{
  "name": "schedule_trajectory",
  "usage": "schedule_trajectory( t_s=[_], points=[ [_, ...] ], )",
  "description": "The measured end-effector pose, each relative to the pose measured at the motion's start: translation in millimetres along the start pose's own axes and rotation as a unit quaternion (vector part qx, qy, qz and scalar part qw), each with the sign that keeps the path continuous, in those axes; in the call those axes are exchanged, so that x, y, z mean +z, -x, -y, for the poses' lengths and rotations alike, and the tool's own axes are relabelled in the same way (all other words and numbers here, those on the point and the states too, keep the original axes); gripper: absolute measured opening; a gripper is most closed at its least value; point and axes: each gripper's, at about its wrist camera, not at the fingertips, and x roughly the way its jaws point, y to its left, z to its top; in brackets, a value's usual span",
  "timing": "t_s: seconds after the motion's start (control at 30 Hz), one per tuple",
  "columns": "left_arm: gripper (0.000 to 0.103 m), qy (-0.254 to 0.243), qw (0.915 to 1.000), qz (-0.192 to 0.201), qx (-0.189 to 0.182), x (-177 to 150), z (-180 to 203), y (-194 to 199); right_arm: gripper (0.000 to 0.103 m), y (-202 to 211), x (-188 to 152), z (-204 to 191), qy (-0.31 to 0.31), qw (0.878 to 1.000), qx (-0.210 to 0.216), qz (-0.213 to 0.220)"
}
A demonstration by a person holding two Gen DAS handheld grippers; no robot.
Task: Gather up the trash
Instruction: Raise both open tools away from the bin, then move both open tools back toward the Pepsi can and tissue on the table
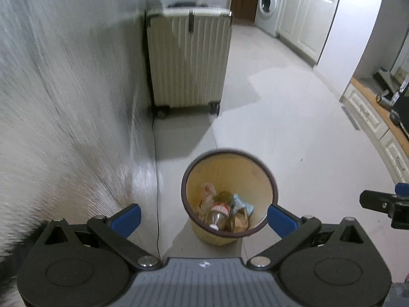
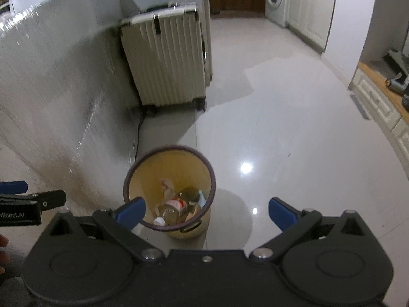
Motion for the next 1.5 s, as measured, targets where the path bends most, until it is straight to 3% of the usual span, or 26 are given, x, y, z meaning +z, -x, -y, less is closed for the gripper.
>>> schedule_trajectory(
  t_s=[0.43,0.77,1.13,1.5],
  points=[
    [0.103,-0.016,0.9929,0.116,-0.023,29,30,115,0.103,131,15,11,-0.008,0.992,-0.006,0.127],
    [0.103,-0.026,0.9719,0.232,-0.031,44,32,220,0.103,222,39,-8,0.01,0.972,0.014,0.233],
    [0.103,-0.004,0.9499,0.311,0.026,47,-38,304,0.103,255,73,-79,0.047,0.952,0.06,0.297],
    [0.103,0.023,0.9333,0.347,0.09,73,-150,339,0.103,244,120,-181,0.09,0.939,0.099,0.316]
  ],
)
